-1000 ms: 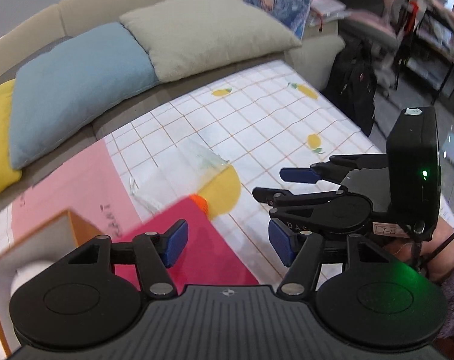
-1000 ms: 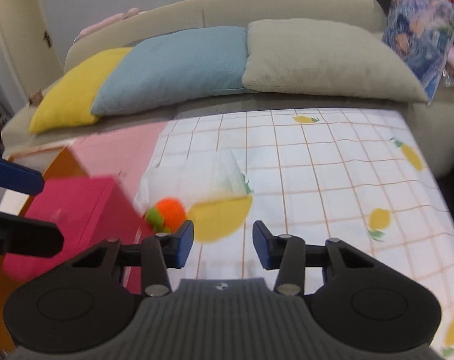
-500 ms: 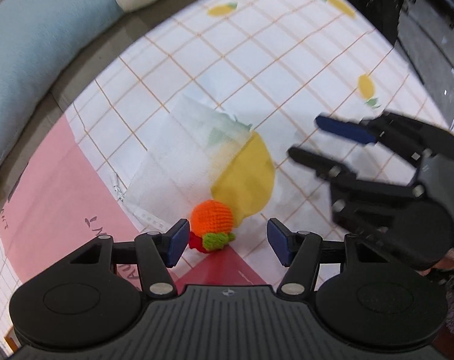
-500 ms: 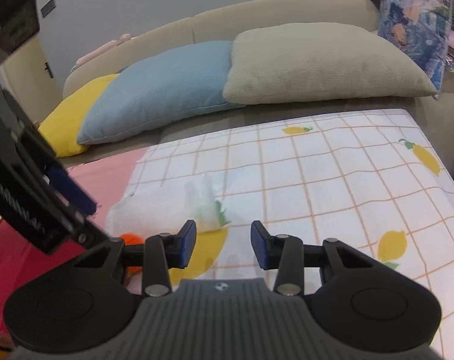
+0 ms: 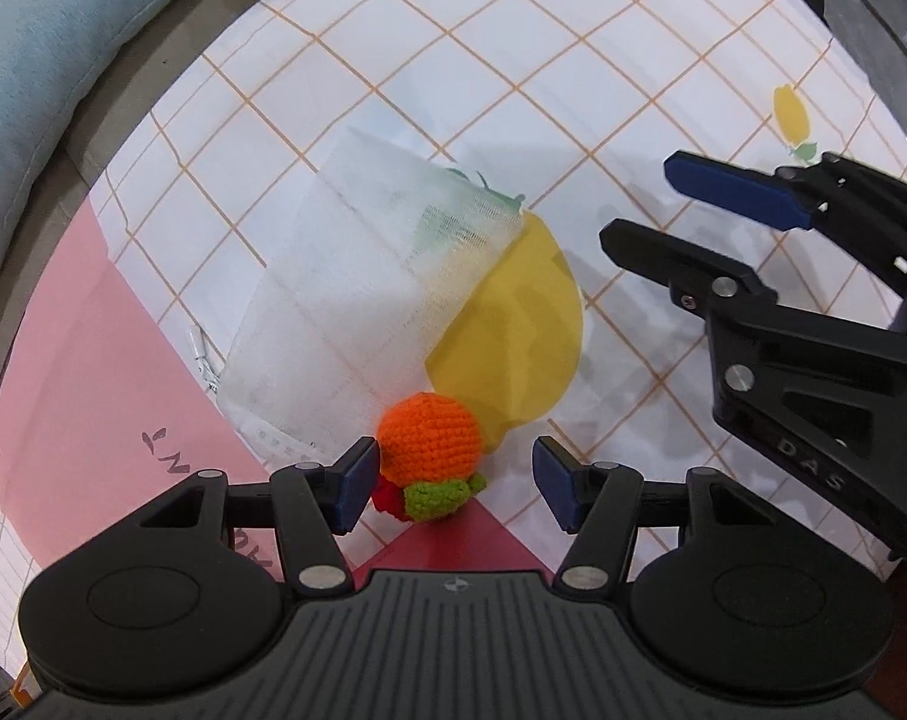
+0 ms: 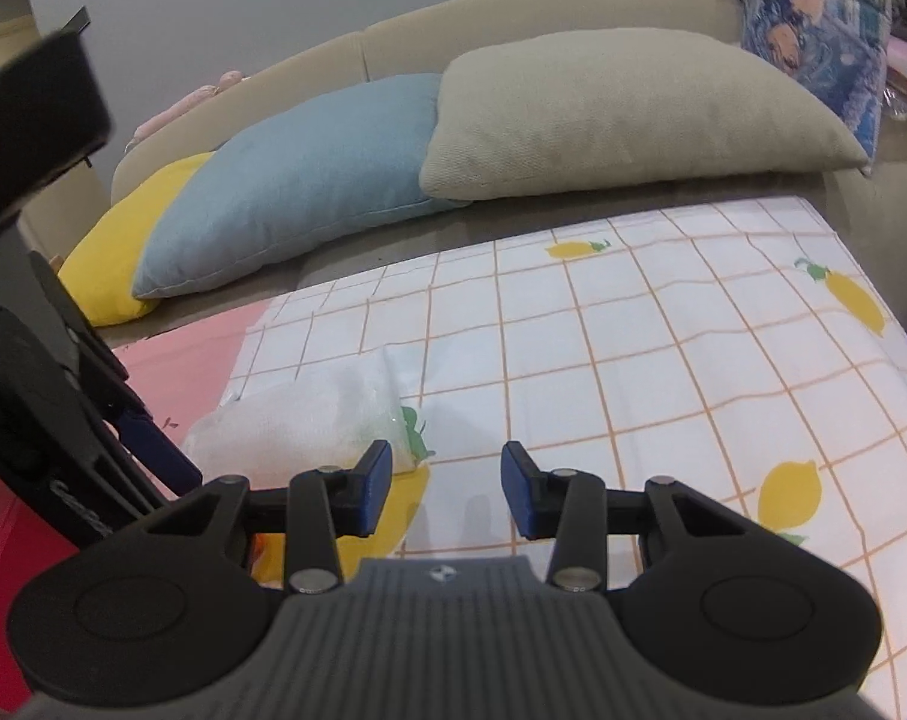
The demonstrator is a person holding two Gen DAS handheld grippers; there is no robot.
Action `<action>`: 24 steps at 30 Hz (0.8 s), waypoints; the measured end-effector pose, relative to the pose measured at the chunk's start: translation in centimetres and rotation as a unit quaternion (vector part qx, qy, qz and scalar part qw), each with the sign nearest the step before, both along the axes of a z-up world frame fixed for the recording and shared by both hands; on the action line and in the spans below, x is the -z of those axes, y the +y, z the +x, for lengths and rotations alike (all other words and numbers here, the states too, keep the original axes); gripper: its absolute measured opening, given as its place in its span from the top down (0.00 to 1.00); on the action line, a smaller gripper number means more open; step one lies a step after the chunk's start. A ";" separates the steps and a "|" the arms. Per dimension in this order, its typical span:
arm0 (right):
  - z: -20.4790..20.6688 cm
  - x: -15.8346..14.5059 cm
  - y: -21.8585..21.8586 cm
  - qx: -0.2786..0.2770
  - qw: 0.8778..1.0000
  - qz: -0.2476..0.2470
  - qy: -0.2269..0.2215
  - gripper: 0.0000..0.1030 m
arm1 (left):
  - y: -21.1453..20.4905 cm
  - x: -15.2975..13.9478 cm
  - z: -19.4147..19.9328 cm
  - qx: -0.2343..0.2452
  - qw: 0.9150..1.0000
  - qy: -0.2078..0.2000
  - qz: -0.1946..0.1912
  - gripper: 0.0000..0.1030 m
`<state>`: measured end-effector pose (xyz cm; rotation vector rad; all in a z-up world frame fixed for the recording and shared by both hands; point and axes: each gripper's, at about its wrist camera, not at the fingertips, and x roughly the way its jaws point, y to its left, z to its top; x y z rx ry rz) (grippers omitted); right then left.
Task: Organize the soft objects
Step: 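Grasp the orange crocheted fruit with the left tool while the right tool grasps the mesh bag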
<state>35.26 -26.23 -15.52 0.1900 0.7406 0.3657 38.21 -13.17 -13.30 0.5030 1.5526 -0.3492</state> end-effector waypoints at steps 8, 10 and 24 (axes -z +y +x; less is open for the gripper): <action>0.0 0.0 -0.1 -0.010 1.000 0.000 -0.004 0.60 | 0.2 0.7 -0.2 0.008 1.000 -0.023 0.019 0.56; 0.0 0.1 0.0 -0.014 1.000 -0.001 -0.005 0.60 | 0.4 0.4 -0.3 0.009 0.999 -0.028 0.012 0.56; 1.4 0.4 3.7 -0.113 0.991 -0.047 -0.052 0.15 | 5.3 -7.3 -0.1 -0.089 0.982 -0.157 -0.063 0.56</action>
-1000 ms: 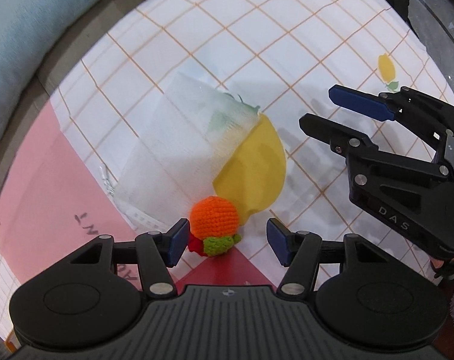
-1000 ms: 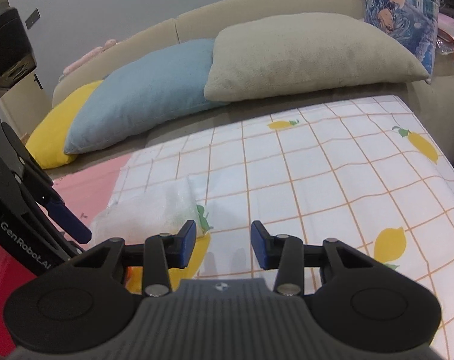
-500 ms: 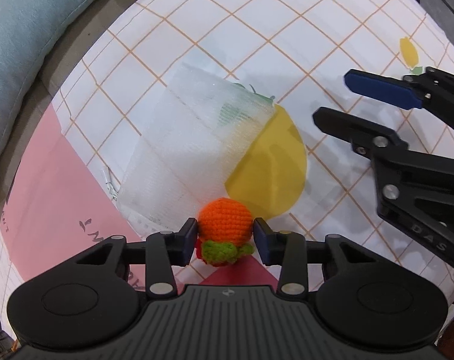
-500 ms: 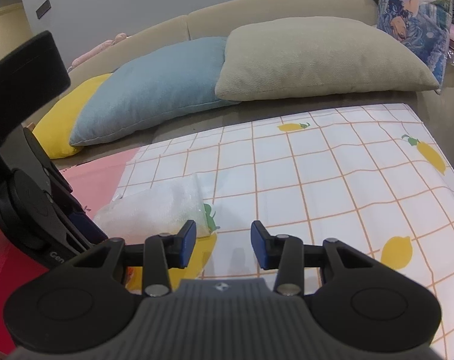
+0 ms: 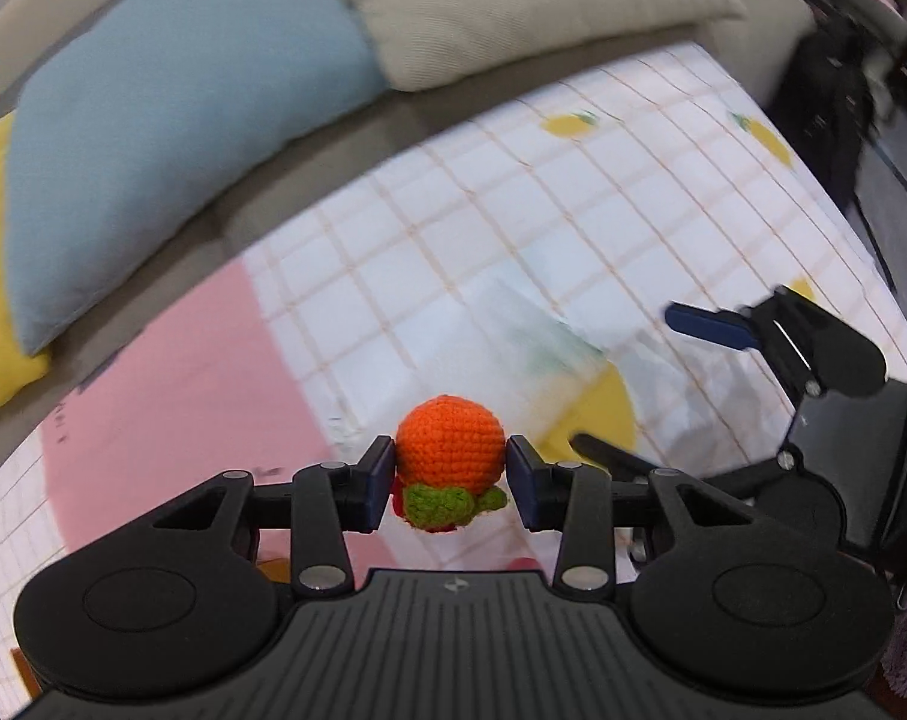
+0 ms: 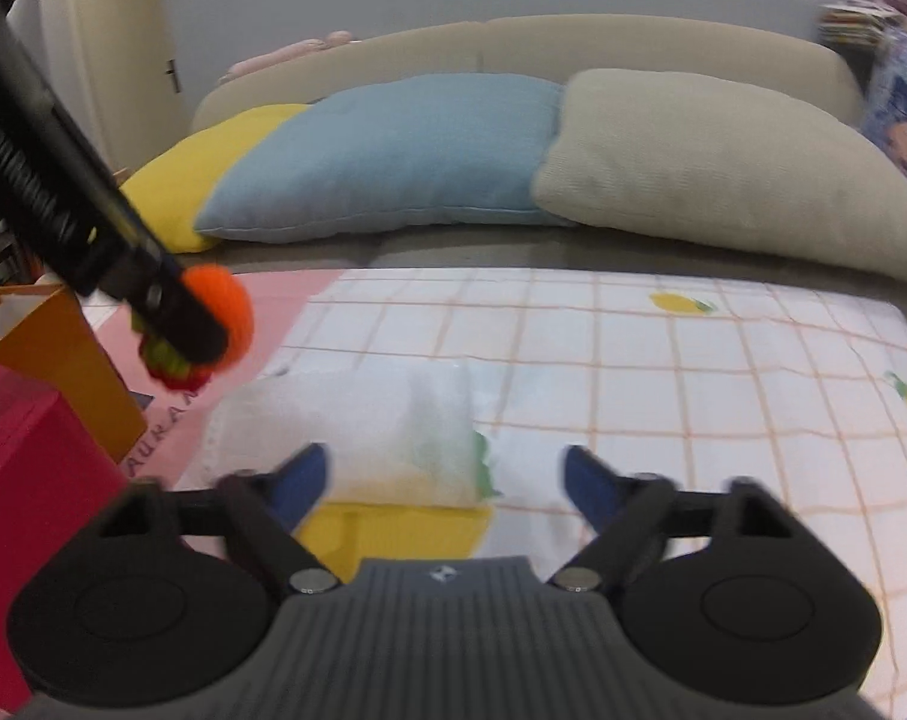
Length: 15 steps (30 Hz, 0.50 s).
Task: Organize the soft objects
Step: 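Grasp the orange crocheted fruit with the left tool while the right tool grasps the mesh bag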
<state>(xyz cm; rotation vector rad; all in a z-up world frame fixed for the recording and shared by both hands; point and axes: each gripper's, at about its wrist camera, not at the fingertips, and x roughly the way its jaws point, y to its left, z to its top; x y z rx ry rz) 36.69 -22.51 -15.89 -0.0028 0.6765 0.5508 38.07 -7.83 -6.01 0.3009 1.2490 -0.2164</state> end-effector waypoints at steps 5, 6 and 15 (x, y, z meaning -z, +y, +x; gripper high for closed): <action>1.6 1.3 0.9 -0.012 0.999 0.000 0.030 0.14 | 1.0 1.0 -0.1 -0.019 1.000 0.002 0.009 0.56; 1.8 1.6 1.0 -0.014 0.999 0.002 0.037 0.14 | 0.9 1.2 0.0 -0.020 1.000 0.003 0.011 0.56; 0.9 2.6 4.2 -0.047 0.996 -0.081 0.002 0.38 | 1.5 4.6 0.0 -0.029 0.998 0.037 0.034 0.56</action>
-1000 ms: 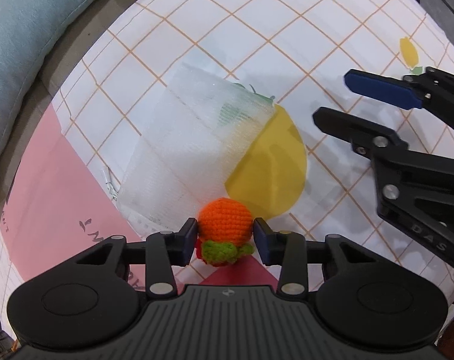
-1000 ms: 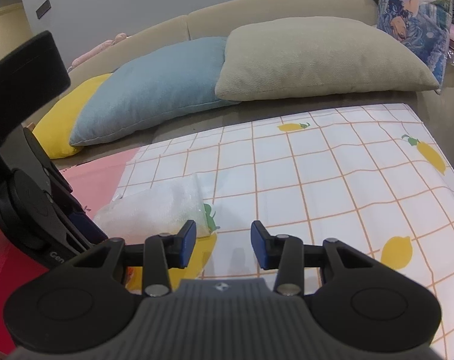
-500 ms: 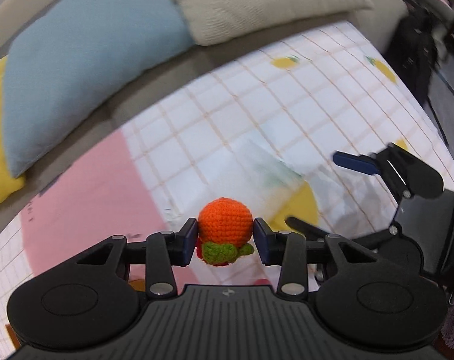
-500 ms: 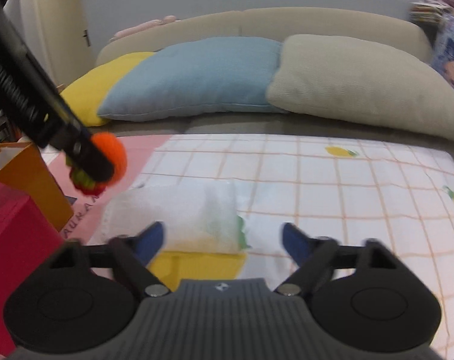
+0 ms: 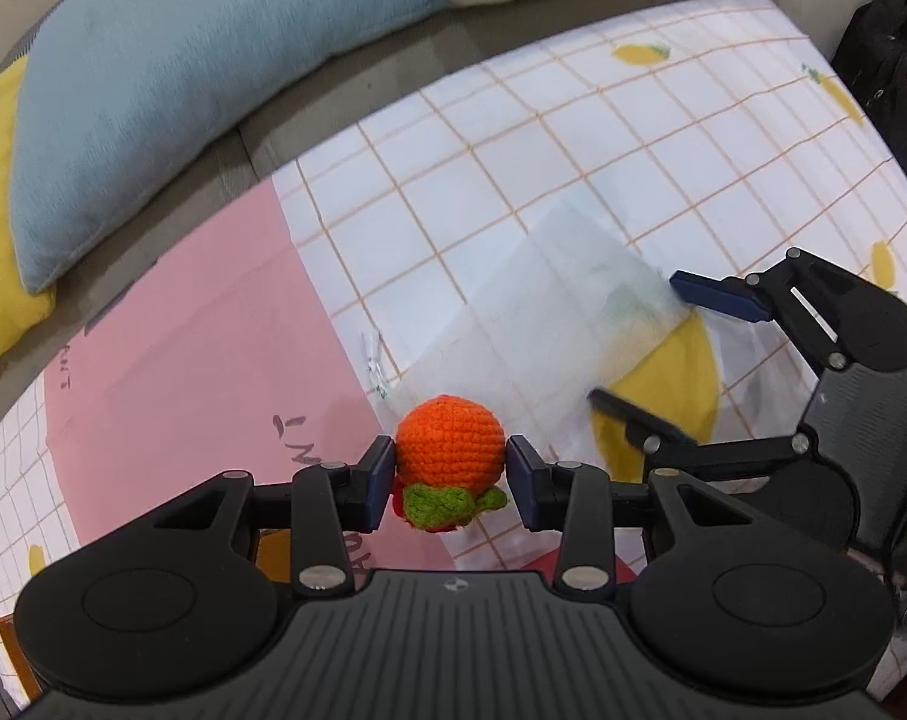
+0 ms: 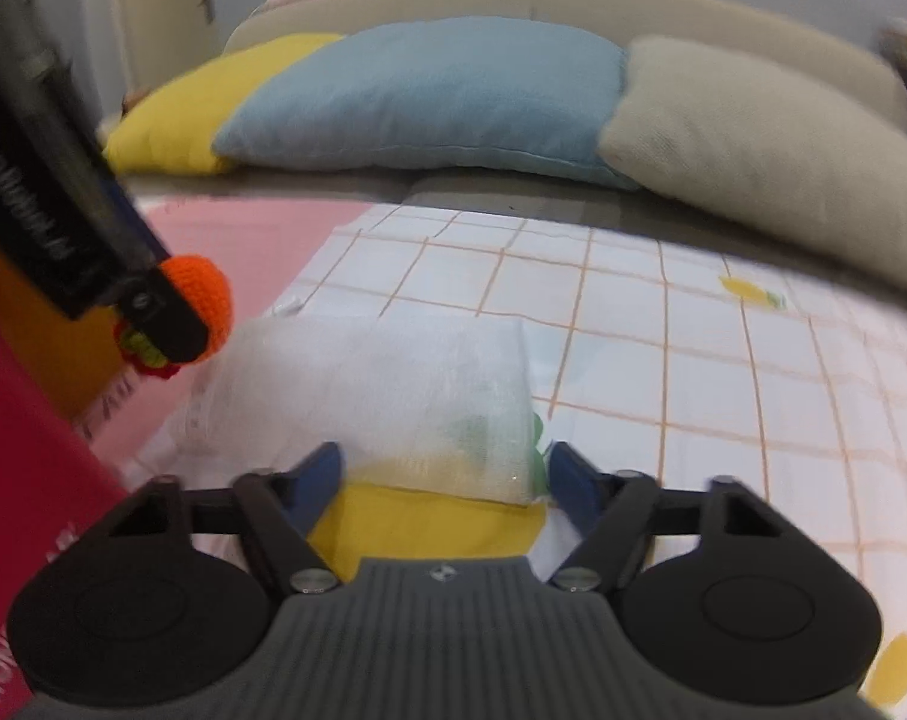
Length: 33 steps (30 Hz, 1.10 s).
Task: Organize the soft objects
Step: 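Grasp the orange crocheted fruit with the left tool while the right tool grasps the mesh bag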
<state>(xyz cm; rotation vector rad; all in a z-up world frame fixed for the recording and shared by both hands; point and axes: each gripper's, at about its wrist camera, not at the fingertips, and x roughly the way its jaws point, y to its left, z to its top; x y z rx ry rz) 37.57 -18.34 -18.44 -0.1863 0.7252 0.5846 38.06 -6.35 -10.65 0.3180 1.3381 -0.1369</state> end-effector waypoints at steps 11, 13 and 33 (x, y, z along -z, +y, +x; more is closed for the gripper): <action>-1.0 -0.3 1.0 -0.046 0.998 -0.029 -0.029 0.97 | -0.3 1.4 1.2 -0.006 1.000 0.018 0.003 0.56; -1.0 -0.4 0.9 -0.047 0.998 -0.030 -0.027 1.00 | -0.4 1.1 1.2 -0.005 1.000 0.011 0.000 0.56; -5.5 -8.2 -4.3 0.066 0.995 0.021 -0.076 1.00 | -0.2 -13.1 -7.3 -0.010 0.986 -0.148 -0.077 0.56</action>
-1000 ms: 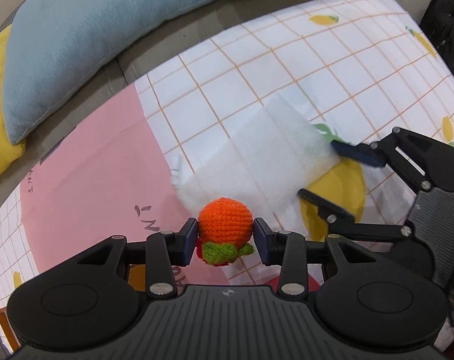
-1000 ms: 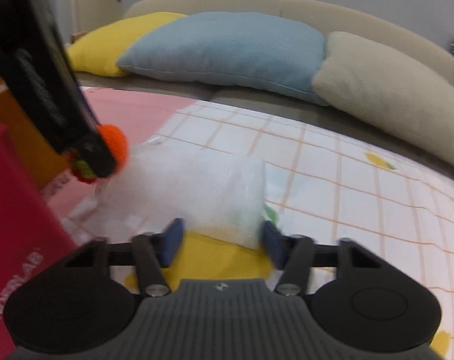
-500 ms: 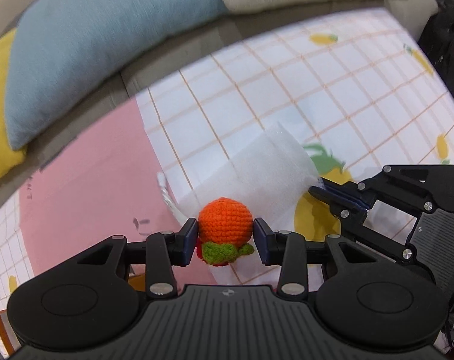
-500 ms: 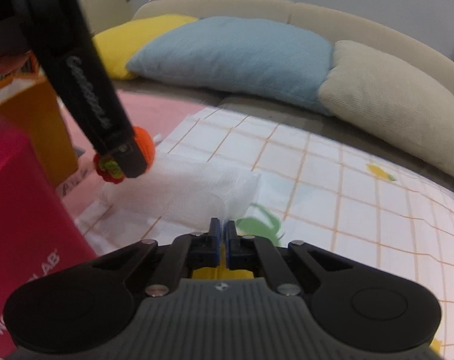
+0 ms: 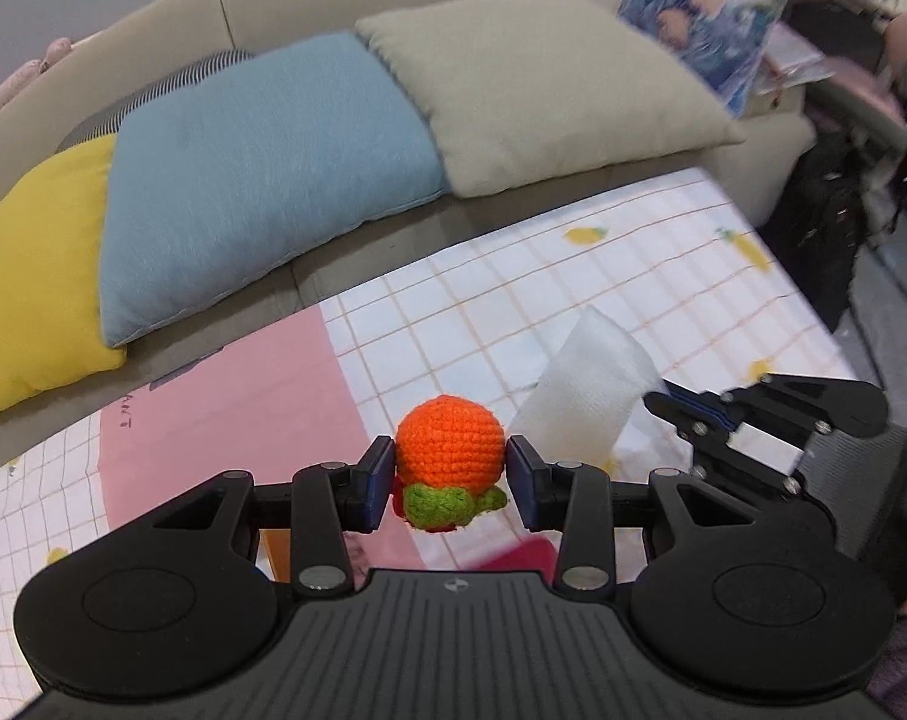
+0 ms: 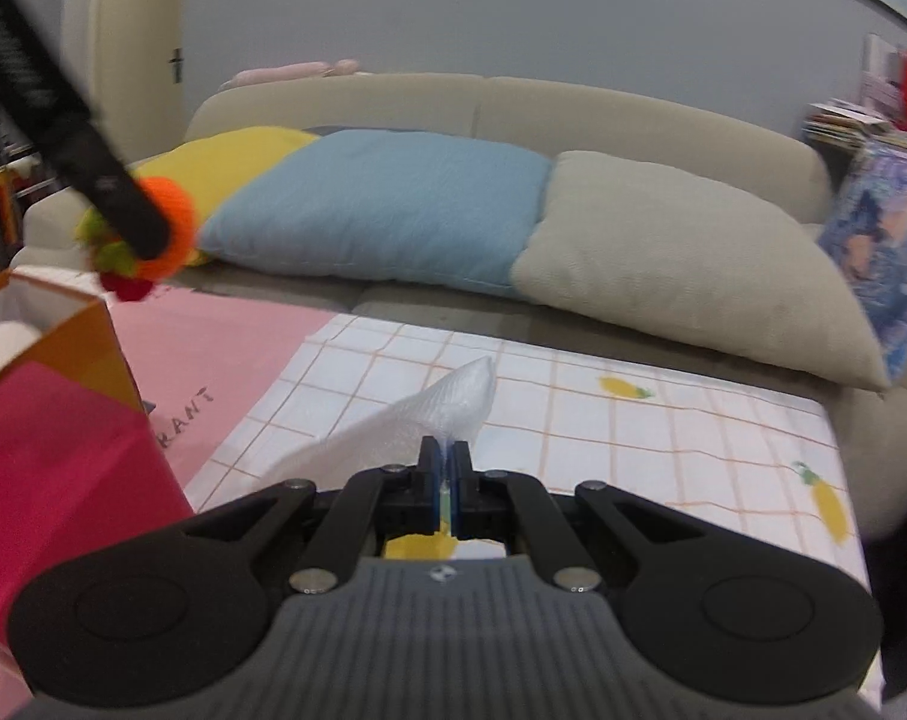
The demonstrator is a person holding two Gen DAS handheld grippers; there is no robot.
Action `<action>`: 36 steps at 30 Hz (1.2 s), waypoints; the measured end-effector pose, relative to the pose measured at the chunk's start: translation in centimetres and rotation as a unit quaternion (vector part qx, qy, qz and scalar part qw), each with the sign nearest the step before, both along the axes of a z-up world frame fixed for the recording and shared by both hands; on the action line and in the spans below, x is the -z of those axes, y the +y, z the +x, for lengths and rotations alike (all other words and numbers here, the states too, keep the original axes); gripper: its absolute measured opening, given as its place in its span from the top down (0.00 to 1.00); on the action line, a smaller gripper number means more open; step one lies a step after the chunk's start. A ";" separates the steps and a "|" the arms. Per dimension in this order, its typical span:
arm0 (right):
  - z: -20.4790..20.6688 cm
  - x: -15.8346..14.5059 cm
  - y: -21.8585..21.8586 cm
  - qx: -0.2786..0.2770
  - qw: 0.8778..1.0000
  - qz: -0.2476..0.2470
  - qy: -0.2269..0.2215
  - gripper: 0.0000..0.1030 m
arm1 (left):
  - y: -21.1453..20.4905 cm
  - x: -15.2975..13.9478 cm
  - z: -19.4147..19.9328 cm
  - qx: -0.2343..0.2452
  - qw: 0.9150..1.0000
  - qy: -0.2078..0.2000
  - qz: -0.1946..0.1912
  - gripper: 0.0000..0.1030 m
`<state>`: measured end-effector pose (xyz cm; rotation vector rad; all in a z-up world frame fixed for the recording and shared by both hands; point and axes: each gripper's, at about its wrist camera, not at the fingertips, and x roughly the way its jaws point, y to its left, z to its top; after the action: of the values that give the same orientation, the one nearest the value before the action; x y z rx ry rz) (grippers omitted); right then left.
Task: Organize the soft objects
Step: 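Grasp the orange crocheted fruit with the left tool while the right tool grasps the mesh bag, then carry the fruit and mesh bag into the orange box, open both tools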
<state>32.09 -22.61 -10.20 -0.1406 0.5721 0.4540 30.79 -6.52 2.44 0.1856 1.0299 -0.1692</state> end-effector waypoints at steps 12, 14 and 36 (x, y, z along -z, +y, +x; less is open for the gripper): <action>-10.0 -0.6 -3.6 0.114 0.983 -0.010 0.140 1.00 | 0.5 1.2 -11.1 -0.009 0.994 0.014 -0.104 0.56; -11.6 -0.5 -4.2 0.126 0.975 0.006 0.182 1.00 | 0.5 2.2 -12.4 -0.010 0.993 0.021 -0.114 0.56; -16.7 -0.2 2.3 -0.076 0.980 -0.122 0.141 0.04 | 5.5 5.2 -21.4 -0.046 0.979 0.006 -0.199 0.56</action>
<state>15.35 -20.28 -9.96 -0.3591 0.9000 0.5555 9.35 -1.01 -2.80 -0.2270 0.9930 -0.2889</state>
